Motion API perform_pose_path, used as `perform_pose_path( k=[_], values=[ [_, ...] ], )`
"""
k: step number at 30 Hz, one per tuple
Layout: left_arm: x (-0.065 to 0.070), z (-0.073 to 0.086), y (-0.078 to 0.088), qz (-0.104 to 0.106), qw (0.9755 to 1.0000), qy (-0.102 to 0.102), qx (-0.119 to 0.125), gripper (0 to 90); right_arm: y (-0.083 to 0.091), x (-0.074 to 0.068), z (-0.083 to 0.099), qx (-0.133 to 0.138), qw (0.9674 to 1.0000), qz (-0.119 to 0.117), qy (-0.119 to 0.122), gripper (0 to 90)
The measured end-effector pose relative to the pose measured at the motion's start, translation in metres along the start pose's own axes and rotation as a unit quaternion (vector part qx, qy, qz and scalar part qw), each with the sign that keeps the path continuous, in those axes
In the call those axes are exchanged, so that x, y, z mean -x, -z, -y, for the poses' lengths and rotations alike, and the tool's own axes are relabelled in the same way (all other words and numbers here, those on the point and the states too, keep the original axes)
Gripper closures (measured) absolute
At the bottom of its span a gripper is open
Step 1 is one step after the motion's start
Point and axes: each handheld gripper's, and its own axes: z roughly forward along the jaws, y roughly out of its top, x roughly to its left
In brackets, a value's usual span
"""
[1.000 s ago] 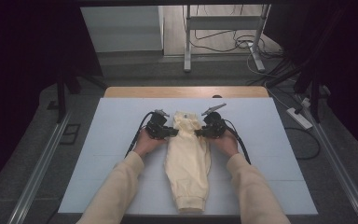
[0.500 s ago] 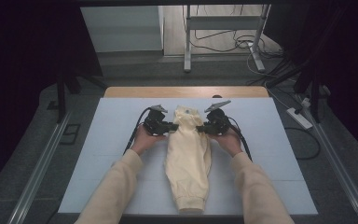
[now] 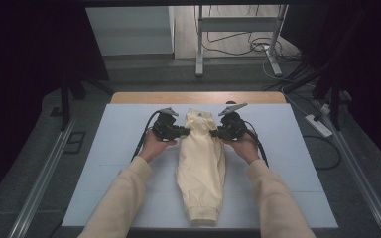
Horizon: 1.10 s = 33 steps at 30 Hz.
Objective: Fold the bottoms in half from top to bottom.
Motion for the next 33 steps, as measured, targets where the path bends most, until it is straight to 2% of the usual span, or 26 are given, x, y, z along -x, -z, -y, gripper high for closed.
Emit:
perform_pose_path(
  k=[3, 10, 16, 19, 25, 28, 33],
  values=[
    [-0.001, -0.005, 0.005, 0.002, 1.0000, -0.001, 0.007, 82.8, 0.003, 0.000, -0.004, 0.004, 1.0000, 0.003, 0.004, 74.5],
    [0.002, -0.021, 0.022, -0.008, 0.9995, -0.011, 0.027, 82.9, 0.019, -0.002, -0.023, 0.034, 0.9991, 0.019, 0.018, 74.7],
    [0.003, -0.018, 0.020, -0.007, 0.9997, -0.013, 0.018, 82.9, 0.017, -0.004, -0.021, 0.026, 0.9993, 0.020, 0.019, 74.7],
    [0.002, -0.021, 0.022, -0.010, 0.9996, -0.012, 0.025, 82.9, 0.017, -0.004, -0.022, 0.026, 0.9991, 0.025, 0.022, 74.8],
    [0.002, -0.038, 0.040, -0.019, 0.9986, -0.019, 0.045, 83.0, 0.031, -0.005, -0.041, 0.053, 0.9973, 0.040, 0.033, 74.9],
    [0.004, -0.039, 0.042, -0.022, 0.9986, -0.023, 0.043, 83.0, 0.033, -0.006, -0.045, 0.056, 0.9968, 0.043, 0.037, 74.8],
    [0.004, -0.035, 0.037, -0.022, 0.9990, -0.021, 0.033, 83.0, 0.027, -0.006, -0.040, 0.048, 0.9975, 0.041, 0.032, 74.8]
  ],
)
